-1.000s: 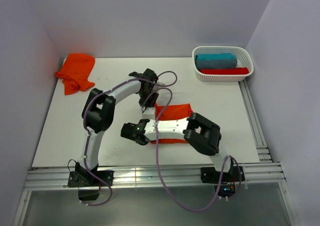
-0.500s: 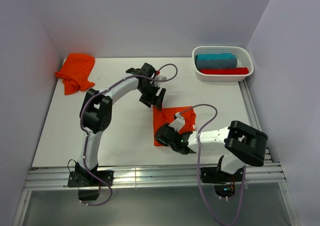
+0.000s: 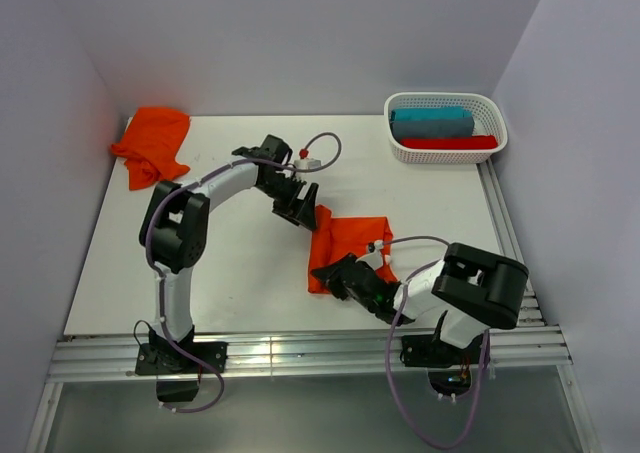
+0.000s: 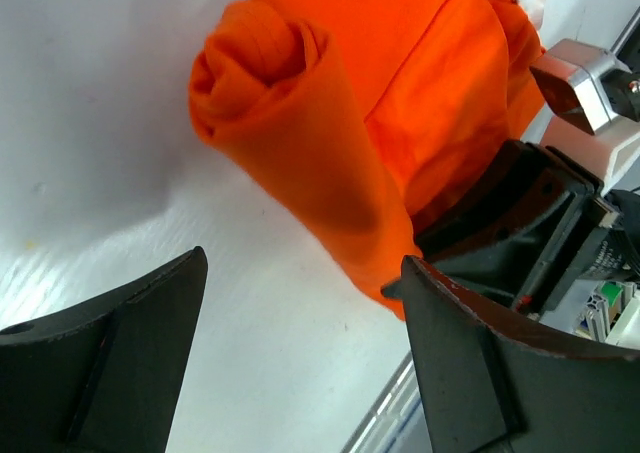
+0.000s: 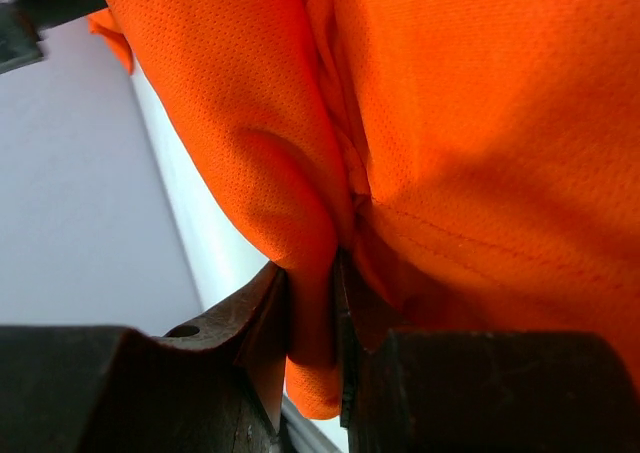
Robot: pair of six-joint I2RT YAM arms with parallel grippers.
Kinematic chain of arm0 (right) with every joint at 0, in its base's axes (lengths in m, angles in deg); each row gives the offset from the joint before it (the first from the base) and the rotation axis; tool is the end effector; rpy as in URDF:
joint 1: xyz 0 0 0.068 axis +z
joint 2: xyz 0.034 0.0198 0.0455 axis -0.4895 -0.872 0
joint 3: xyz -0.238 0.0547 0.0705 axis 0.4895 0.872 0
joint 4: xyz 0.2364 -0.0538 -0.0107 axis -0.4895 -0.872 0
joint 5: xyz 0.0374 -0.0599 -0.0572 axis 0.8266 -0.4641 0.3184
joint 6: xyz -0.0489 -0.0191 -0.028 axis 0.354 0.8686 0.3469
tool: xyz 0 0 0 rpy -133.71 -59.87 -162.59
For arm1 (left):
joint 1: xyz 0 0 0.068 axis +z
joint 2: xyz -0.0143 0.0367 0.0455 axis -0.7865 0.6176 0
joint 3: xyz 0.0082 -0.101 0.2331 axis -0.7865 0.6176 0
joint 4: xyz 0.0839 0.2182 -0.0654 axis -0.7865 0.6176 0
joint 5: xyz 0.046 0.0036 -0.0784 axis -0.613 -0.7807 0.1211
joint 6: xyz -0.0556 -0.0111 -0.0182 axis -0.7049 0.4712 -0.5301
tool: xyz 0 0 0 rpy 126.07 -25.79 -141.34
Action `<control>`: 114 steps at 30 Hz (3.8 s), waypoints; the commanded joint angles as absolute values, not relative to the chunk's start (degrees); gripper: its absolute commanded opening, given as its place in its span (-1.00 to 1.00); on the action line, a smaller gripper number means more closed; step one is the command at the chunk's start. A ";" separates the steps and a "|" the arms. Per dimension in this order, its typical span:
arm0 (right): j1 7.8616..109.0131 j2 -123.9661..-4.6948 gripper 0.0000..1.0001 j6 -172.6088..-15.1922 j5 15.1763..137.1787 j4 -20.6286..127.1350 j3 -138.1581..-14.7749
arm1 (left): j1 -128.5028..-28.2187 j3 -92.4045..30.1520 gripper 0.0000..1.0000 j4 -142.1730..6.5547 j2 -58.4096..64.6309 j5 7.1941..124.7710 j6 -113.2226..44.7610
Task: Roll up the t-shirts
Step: Roll the tshirt
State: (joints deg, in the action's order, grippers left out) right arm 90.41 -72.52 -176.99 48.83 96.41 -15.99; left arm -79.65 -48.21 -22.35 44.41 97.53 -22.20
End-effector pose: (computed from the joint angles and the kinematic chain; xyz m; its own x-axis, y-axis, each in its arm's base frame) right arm 0.1260 0.1978 0.0982 -0.6858 0.7058 -0.1778 0.2518 0.4593 0.8519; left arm 0.3343 -0.2078 0.1800 -0.8311 0.4450 -0.3335 0.5510 0.5779 -0.6021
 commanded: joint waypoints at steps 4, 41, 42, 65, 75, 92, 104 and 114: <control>89.25 -77.29 -0.62 -177.70 55.08 100.95 -11.91 | -81.22 -46.94 0.66 -30.80 49.60 101.32 -22.21; 88.46 -47.23 0.15 -161.36 41.91 43.83 -28.51 | -88.51 -56.69 -0.87 -18.07 55.58 69.68 -25.73; 88.11 -48.54 0.14 -159.79 41.73 42.96 -31.91 | -88.51 -56.95 -0.88 -17.98 55.76 69.15 -25.90; 96.02 -98.46 0.11 -159.85 19.59 -6.49 -92.64 | -90.00 -64.25 -0.84 -8.93 59.01 67.39 -27.66; 98.39 -107.52 0.14 -165.65 15.80 -18.92 -100.77 | -90.97 -63.64 -0.82 -7.87 59.10 67.74 -28.10; 98.04 -110.69 0.20 -162.76 18.88 -10.49 -95.59 | -91.24 -60.21 -0.74 -8.14 57.17 68.88 -27.93; 96.55 -95.00 -0.33 -158.82 28.43 13.82 -74.89 | -89.22 -64.59 0.10 -7.70 56.38 74.23 -28.01; 88.56 -76.95 -0.34 -156.96 46.90 57.86 -43.12 | -84.39 -69.00 0.68 -10.76 48.92 81.79 -26.34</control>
